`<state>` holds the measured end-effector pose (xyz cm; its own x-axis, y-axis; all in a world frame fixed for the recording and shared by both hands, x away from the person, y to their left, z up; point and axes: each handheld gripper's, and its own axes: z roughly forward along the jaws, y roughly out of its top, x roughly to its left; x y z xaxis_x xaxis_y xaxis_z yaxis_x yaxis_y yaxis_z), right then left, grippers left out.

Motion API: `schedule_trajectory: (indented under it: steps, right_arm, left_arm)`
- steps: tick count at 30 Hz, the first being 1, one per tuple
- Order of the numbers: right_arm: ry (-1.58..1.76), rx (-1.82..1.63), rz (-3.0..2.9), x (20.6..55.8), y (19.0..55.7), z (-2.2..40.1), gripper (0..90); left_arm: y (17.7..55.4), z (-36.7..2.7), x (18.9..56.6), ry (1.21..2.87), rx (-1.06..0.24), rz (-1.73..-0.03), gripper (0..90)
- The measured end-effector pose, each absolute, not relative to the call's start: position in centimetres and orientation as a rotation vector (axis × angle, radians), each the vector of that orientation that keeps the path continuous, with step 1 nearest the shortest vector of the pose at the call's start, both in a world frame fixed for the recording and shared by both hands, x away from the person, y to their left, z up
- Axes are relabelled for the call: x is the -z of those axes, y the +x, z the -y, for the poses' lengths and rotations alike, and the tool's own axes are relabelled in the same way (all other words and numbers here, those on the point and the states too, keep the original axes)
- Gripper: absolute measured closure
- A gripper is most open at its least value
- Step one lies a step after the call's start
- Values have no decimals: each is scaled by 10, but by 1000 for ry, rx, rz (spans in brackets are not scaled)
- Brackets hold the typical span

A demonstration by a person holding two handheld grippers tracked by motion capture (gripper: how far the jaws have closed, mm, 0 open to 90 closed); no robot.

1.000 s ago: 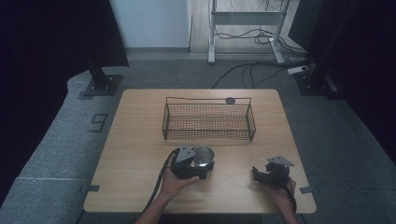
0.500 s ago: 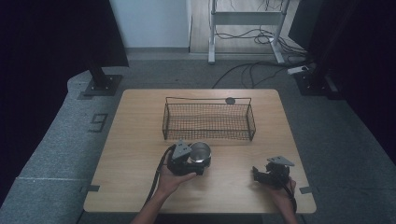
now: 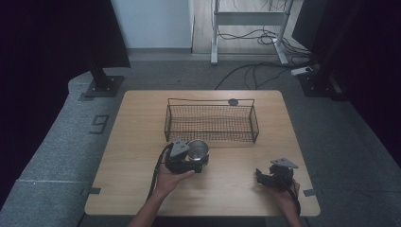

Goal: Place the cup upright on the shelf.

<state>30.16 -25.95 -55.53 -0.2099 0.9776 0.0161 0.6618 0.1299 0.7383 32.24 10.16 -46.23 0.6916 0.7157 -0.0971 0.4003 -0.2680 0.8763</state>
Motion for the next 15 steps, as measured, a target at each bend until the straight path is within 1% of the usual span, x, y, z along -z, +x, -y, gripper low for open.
schedule_trajectory:
  steps: [5,15]
  right_arm:
    - [1574,-868,-1934,555,302,260,124]
    - [1575,-867,-1933,555,302,260,124]
  left_arm:
    - [325,-104,460,1875,-377,-877,147]
    - [332,-109,450,1870,-402,-890,147]
